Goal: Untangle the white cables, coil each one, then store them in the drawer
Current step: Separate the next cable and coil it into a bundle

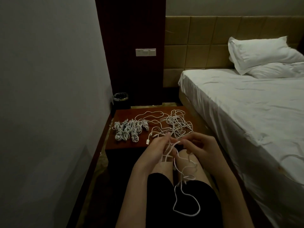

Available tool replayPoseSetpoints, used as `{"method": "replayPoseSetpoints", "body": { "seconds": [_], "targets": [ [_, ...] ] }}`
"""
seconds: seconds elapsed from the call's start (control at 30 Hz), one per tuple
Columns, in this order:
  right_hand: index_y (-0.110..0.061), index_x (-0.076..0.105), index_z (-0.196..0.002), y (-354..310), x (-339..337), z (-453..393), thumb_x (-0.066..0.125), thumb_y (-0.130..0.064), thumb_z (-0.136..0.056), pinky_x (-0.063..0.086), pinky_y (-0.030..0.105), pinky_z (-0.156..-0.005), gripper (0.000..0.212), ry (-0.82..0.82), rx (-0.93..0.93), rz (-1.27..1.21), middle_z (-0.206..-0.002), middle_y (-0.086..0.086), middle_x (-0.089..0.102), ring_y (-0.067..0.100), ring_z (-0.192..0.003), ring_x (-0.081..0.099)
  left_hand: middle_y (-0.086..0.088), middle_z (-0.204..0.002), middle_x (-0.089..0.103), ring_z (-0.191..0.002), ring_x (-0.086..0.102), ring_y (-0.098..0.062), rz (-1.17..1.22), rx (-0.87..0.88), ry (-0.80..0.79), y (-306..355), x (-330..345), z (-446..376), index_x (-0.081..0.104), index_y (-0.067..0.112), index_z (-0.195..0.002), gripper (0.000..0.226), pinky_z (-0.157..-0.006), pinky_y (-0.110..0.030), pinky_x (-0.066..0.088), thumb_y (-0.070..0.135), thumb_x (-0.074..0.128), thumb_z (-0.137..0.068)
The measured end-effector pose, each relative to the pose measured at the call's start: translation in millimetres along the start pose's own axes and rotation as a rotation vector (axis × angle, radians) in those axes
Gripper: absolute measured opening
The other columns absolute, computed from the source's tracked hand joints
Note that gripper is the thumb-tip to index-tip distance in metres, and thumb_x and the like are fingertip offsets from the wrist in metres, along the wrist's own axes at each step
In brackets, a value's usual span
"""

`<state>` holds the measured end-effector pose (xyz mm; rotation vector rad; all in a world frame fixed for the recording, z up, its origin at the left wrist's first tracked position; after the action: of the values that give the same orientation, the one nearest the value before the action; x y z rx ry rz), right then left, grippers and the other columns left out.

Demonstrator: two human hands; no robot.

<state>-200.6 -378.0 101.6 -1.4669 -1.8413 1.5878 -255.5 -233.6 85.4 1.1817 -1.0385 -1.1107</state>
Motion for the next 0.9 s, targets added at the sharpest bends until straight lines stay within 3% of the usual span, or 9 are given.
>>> {"method": "replayPoseSetpoints", "body": {
  "seconds": [0.07, 0.13, 0.3, 0.37, 0.47, 0.53, 0.6, 0.7, 0.9],
  "targets": [
    [-0.014, 0.073, -0.087, -6.2, 1.1, -1.6, 0.07, -0.01, -0.082, 0.055, 0.021, -0.066, 0.007, 0.033, -0.088, 0.112, -0.076, -0.006, 0.069, 0.009, -0.069, 0.066, 0.004, -0.059, 0.062, -0.061, 0.063, -0.011, -0.077, 0.003, 0.003, 0.7, 2.1, 1.0, 0.063, 0.015, -0.092, 0.041, -0.055, -0.019, 0.048, 0.041, 0.033, -0.104],
    [-0.015, 0.075, -0.086, -11.6, 6.1, -1.9, 0.073, -0.01, -0.081, 0.047, 0.012, -0.063, 0.008, 0.054, -0.178, 0.251, -0.07, -0.015, 0.063, 0.001, -0.069, 0.06, 0.002, -0.059, 0.06, -0.053, 0.06, -0.012, 0.013, -0.039, -0.01, 2.3, 4.8, 2.8, 0.061, 0.012, -0.087, 0.042, -0.048, -0.019, 0.044, 0.041, 0.035, -0.103],
    [-0.016, 0.076, -0.09, -15.7, 19.4, -5.0, 0.073, -0.013, -0.083, 0.041, 0.007, -0.063, 0.009, 0.075, -0.257, 0.391, -0.075, -0.018, 0.059, -0.001, -0.069, 0.058, 0.003, -0.049, 0.036, -0.034, 0.026, -0.005, 0.284, -0.157, -0.064, 0.8, 9.2, 6.0, 0.057, 0.016, -0.066, 0.055, -0.033, -0.014, 0.02, 0.053, 0.034, -0.1],
    [-0.013, 0.073, -0.091, -10.5, 20.0, -4.9, 0.073, -0.012, -0.083, 0.045, 0.009, -0.062, 0.008, 0.067, -0.22, 0.297, -0.078, -0.014, 0.064, -0.001, -0.069, 0.061, 0.006, -0.047, 0.029, -0.033, 0.021, -0.004, 0.289, -0.173, -0.079, -2.1, 8.2, 3.9, 0.056, 0.02, -0.059, 0.056, -0.033, -0.015, 0.018, 0.057, 0.036, -0.097],
    [-0.014, 0.07, -0.092, -2.7, 8.9, -3.9, 0.072, -0.013, -0.082, 0.058, 0.032, -0.066, 0.01, 0.006, -0.093, 0.053, -0.08, 0.001, 0.069, 0.015, -0.071, 0.067, 0.008, -0.045, 0.026, -0.033, 0.019, -0.002, 0.33, -0.12, -0.098, -3.0, 3.3, 0.4, 0.053, 0.018, -0.071, 0.043, -0.034, -0.014, 0.016, 0.048, 0.039, -0.098],
    [-0.017, 0.07, -0.09, 5.6, -2.2, -2.4, 0.072, -0.013, -0.082, 0.057, 0.044, -0.069, 0.009, 0.007, -0.05, 0.081, -0.08, 0.005, 0.07, 0.025, -0.073, 0.066, 0.009, -0.045, 0.025, -0.032, 0.019, -0.001, 0.43, -0.103, -0.11, -5.0, 0.2, -3.0, 0.06, 0.013, -0.079, 0.04, -0.034, -0.013, 0.013, 0.042, 0.04, -0.097],
    [-0.018, 0.072, -0.088, 10.8, -7.9, -1.8, 0.072, -0.011, -0.082, 0.058, 0.033, -0.072, 0.009, 0.03, -0.028, 0.108, -0.08, 0.0, 0.071, 0.015, -0.075, 0.067, 0.009, -0.047, 0.025, -0.033, 0.02, 0.001, 0.5, -0.088, -0.115, -5.5, -1.3, -5.3, 0.07, 0.011, -0.088, 0.047, -0.037, -0.013, 0.011, 0.04, 0.036, -0.1],
    [-0.012, 0.073, -0.089, 5.1, -1.2, -3.4, 0.072, -0.008, -0.082, 0.053, 0.016, -0.069, 0.008, 0.105, -0.08, 0.093, -0.08, -0.006, 0.072, 0.005, -0.074, 0.068, 0.009, -0.051, 0.025, -0.037, 0.02, 0.0, 0.405, -0.045, -0.135, -3.4, 4.4, -2.1, 0.072, 0.024, -0.081, 0.044, -0.04, -0.015, 0.013, 0.05, 0.039, -0.096],
    [-0.026, 0.067, -0.082, 0.8, 14.4, -4.7, 0.072, -0.016, -0.081, 0.055, 0.022, -0.068, 0.011, 0.231, -0.115, 0.079, -0.082, -0.007, 0.068, 0.008, -0.075, 0.066, 0.008, -0.05, 0.025, -0.037, 0.021, -0.002, 0.29, 0.053, -0.104, -3.5, 11.3, -2.8, 0.057, 0.007, -0.095, 0.043, -0.038, -0.014, 0.018, 0.047, 0.042, -0.092]
  ]
}}
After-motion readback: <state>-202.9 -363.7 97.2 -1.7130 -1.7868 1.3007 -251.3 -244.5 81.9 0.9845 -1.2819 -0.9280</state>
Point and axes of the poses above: each hand's wrist, its own z-axis away from the middle knuckle, its own x-axis out of the palm, y = z × x, the point moved 2 cm from there along -z, towards the middle knuckle
